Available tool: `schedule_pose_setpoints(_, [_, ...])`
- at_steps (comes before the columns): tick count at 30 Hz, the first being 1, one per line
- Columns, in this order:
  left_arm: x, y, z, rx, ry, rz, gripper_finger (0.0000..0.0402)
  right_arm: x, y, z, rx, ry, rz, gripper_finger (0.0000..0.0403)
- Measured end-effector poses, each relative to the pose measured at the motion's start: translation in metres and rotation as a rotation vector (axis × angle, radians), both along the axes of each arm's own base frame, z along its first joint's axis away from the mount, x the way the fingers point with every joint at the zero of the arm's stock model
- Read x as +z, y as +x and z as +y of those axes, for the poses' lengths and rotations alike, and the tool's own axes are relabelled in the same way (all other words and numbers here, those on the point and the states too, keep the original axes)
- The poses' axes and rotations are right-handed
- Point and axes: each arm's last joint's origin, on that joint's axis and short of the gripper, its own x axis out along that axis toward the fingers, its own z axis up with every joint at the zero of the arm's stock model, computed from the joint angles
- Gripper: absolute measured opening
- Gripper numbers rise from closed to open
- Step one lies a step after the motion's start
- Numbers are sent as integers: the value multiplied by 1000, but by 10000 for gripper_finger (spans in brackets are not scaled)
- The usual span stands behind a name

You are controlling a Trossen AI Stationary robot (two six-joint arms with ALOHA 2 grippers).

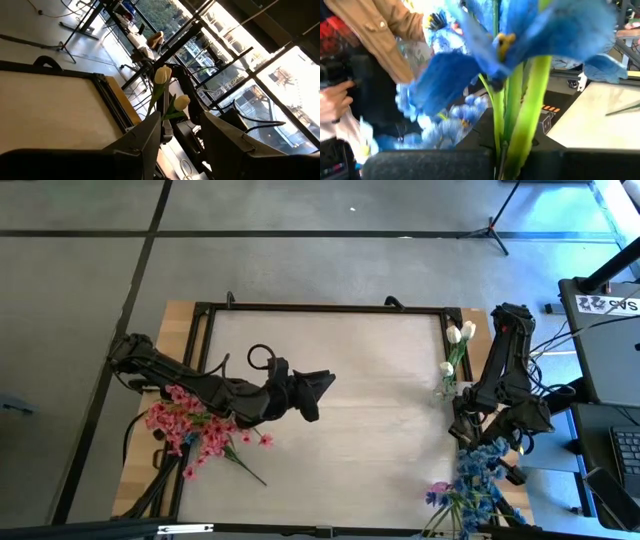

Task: Sort flowers into vase by color
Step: Put the top blue flowers into the violet vase

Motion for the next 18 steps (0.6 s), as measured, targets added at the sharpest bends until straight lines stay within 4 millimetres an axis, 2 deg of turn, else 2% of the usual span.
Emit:
schedule_pose_setpoints(5, [0, 0, -1, -11, -2, -1, 137, -11, 0, 1, 20, -58, -8, 19])
schedule_pose_setpoints(12, [0, 0, -1, -19, -1, 4, 137, -27, -1, 1, 53, -194, 39, 56])
schedule_pose_setpoints(18, [-1, 0, -1, -43, 0, 10, 137, -34, -1, -2, 2, -276, 55, 90])
